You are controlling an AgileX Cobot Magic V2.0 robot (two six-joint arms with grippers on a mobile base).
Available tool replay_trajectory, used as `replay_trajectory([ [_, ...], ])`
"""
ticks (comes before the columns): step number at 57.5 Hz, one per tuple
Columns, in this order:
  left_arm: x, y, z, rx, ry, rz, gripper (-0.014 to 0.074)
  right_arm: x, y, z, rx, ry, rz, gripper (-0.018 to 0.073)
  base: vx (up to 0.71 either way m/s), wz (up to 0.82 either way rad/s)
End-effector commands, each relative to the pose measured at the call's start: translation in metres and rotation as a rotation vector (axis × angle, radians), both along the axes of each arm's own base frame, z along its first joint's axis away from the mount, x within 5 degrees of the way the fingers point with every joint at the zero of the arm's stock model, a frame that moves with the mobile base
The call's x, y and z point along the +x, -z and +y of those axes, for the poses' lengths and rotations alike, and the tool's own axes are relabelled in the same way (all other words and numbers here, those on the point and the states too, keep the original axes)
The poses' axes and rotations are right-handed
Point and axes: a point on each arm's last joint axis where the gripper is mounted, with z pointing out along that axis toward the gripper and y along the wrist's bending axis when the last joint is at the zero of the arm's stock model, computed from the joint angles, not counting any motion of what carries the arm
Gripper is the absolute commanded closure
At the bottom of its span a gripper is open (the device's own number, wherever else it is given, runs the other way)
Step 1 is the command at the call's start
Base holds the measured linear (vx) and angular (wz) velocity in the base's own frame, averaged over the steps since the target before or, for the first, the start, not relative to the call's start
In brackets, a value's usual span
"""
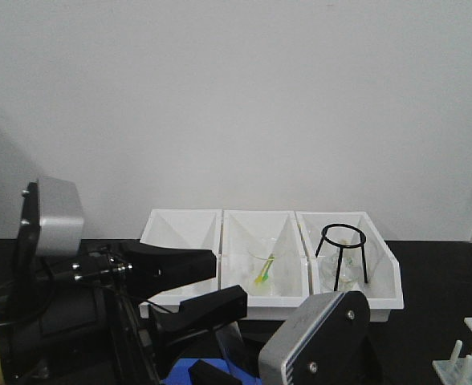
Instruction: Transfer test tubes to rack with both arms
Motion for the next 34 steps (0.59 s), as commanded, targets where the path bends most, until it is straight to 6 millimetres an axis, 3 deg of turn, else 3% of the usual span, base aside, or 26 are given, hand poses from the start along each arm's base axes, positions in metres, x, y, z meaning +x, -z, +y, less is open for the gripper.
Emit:
replay_trajectory([
  [1, -0.009, -0.030, 0.007, -0.090, -0.023, -0.058, 0.0141, 0.000, -0.025, 0.000, 0.109, -0.003, -0.098, 0.0570, 0.00, 0.00],
  [14, -0.019, -0.046, 0.027, -0.079, -0.178, -0.111, 0.0171, 0.000, -0.025, 0.000, 0.108, -0.003, -0.097, 0.0568, 0.00, 0.00],
  [20, -0.022, -0.052, 0.038, -0.075, -0.264, -0.121, 0.0227, 0.000, -0.025, 0.000, 0.110, -0.001, -0.098, 0.0566, 0.00, 0.00],
  [25, -0.024, -0.056, 0.047, -0.069, -0.342, -0.121, 0.0312, 0.001, -0.026, 0.000, 0.125, 0.002, -0.101, 0.0566, 0.00, 0.00],
  [34, -0.026, -0.047, 0.064, -0.030, -0.487, -0.088, 0.0560, 0.008, -0.038, -0.008, 0.240, 0.075, -0.166, 0.0566, 0.00, 0.00],
])
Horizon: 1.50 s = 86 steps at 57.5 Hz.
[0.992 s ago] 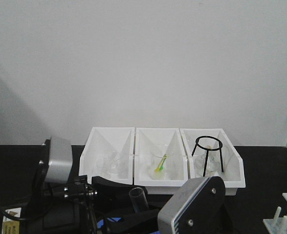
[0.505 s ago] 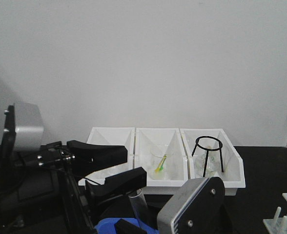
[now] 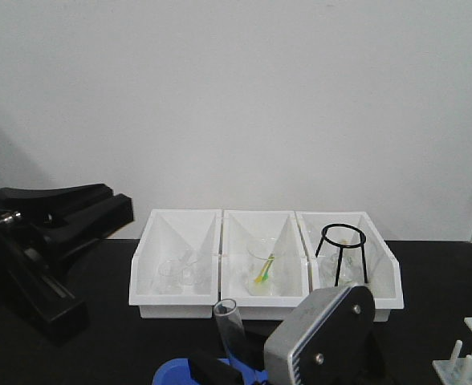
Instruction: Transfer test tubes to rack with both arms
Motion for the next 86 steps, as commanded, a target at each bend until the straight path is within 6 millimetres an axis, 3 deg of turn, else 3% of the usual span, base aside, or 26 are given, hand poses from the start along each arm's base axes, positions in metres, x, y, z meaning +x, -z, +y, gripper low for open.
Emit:
replay_trajectory([
  [1, -0.006, -0.005, 0.011, -0.026, -0.075, 0.007, 0.0591, 0.008, -0.034, -0.009, 0.187, 0.073, -0.159, 0.0566, 0.00, 0.00],
  [2, -0.007, -0.001, 0.013, -0.019, -0.088, 0.016, 0.0622, 0.009, -0.035, -0.011, 0.198, 0.087, -0.165, 0.0566, 0.00, 0.00],
  [9, -0.013, 0.022, 0.025, 0.022, -0.170, 0.070, 0.0619, 0.025, -0.041, -0.033, 0.275, 0.231, -0.187, 0.0566, 0.00, 0.00],
  [16, -0.026, 0.045, 0.038, 0.048, -0.212, 0.105, 0.0619, 0.030, -0.034, -0.064, 0.306, 0.361, -0.261, 0.0566, 0.00, 0.00],
  [25, -0.041, 0.074, 0.051, 0.078, -0.246, 0.144, 0.0618, 0.024, -0.014, -0.112, 0.348, 0.548, -0.388, 0.0566, 0.00, 0.00],
  [35, -0.049, 0.097, 0.061, 0.110, -0.294, 0.185, 0.0618, 0.013, 0.004, -0.166, 0.373, 0.828, -0.399, 0.0566, 0.00, 0.00],
  [46, -0.050, 0.115, 0.064, 0.151, -0.323, 0.231, 0.0617, 0.008, 0.004, -0.203, 0.318, 1.012, -0.451, 0.0565, 0.00, 0.00],
  [55, -0.050, 0.129, 0.069, 0.190, -0.365, 0.268, 0.0617, 0.006, 0.005, -0.227, 0.264, 1.128, -0.462, 0.0565, 0.00, 0.00],
  [67, -0.049, 0.130, 0.071, 0.198, -0.388, 0.277, 0.0617, 0.007, 0.012, -0.252, 0.167, 1.217, -0.461, 0.0565, 0.00, 0.00],
  [86, -0.049, 0.130, 0.071, 0.199, -0.388, 0.275, 0.0617, 0.036, 0.047, -0.276, 0.261, 1.159, -0.403, 0.0565, 0.00, 0.00],
])
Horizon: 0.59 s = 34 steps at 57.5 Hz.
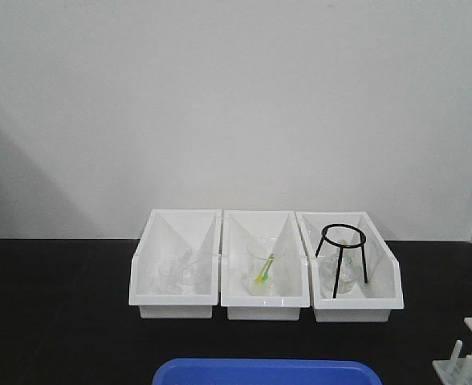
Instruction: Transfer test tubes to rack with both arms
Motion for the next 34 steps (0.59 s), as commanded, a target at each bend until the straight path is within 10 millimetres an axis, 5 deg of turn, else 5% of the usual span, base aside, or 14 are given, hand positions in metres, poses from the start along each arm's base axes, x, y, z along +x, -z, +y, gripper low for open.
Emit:
replay_trajectory([
  [1, 0.001, -0.010, -0.003, -0.010, 0.020, -0.034, 0.0617, 0.009, -0.012, 0.000, -0.072, -0.063, -0.156, 0.0565, 0.00, 0.00],
  [14, 0.001, -0.010, -0.003, -0.010, 0.020, -0.034, 0.0617, 0.029, 0.007, 0.000, -0.035, -0.163, -0.199, 0.0565, 0.00, 0.00],
  [34, 0.001, -0.010, -0.003, -0.012, 0.027, -0.036, 0.0617, 0.048, -0.011, -0.001, -0.079, -0.232, -0.251, 0.0565, 0.00, 0.00],
])
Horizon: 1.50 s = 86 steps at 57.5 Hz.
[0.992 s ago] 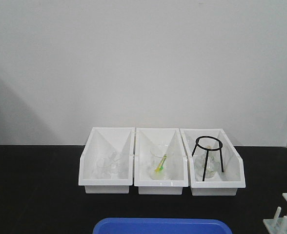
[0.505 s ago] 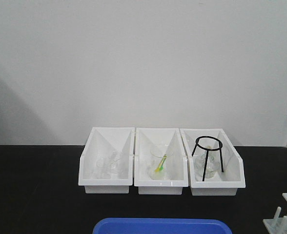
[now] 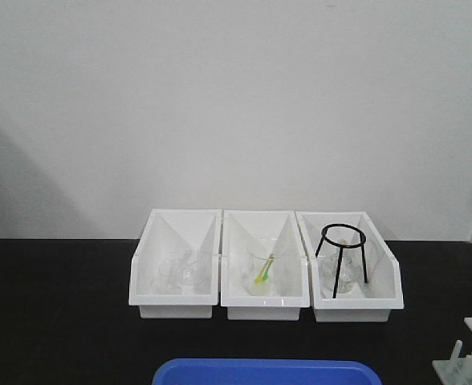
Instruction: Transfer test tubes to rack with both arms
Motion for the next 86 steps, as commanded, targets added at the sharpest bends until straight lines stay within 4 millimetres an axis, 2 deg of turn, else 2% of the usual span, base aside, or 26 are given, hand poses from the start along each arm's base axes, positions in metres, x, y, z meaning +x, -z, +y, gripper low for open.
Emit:
replay_trajectory([
  [1, 0.001, -0.010, -0.003, -0.011, 0.026, -0.036, 0.0617, -0.003, -0.030, 0.001, -0.059, -0.022, -0.234, 0.0565, 0.00, 0.00],
  [15, 0.001, -0.010, -0.003, -0.011, 0.026, -0.036, 0.0617, 0.000, -0.022, 0.000, -0.040, -0.013, -0.164, 0.0565, 0.00, 0.00],
  [60, 0.001, -0.011, -0.005, -0.017, 0.041, -0.039, 0.0617, 0.021, 0.042, -0.003, 0.021, -0.064, 0.046, 0.0565, 0.00, 0.00],
  [70, 0.001, -0.011, -0.005, -0.018, 0.043, -0.040, 0.0617, 0.022, 0.049, -0.001, 0.021, -0.087, 0.051, 0.0559, 0.00, 0.00],
  [77, 0.001, -0.011, -0.005, -0.019, 0.045, -0.040, 0.0617, 0.022, 0.049, -0.001, 0.018, -0.093, 0.050, 0.0522, 0.00, 0.00],
  [86, 0.001, -0.011, -0.005, -0.019, 0.045, -0.040, 0.0617, 0.022, 0.048, 0.000, 0.013, -0.102, 0.042, 0.0400, 0.00, 0.00],
])
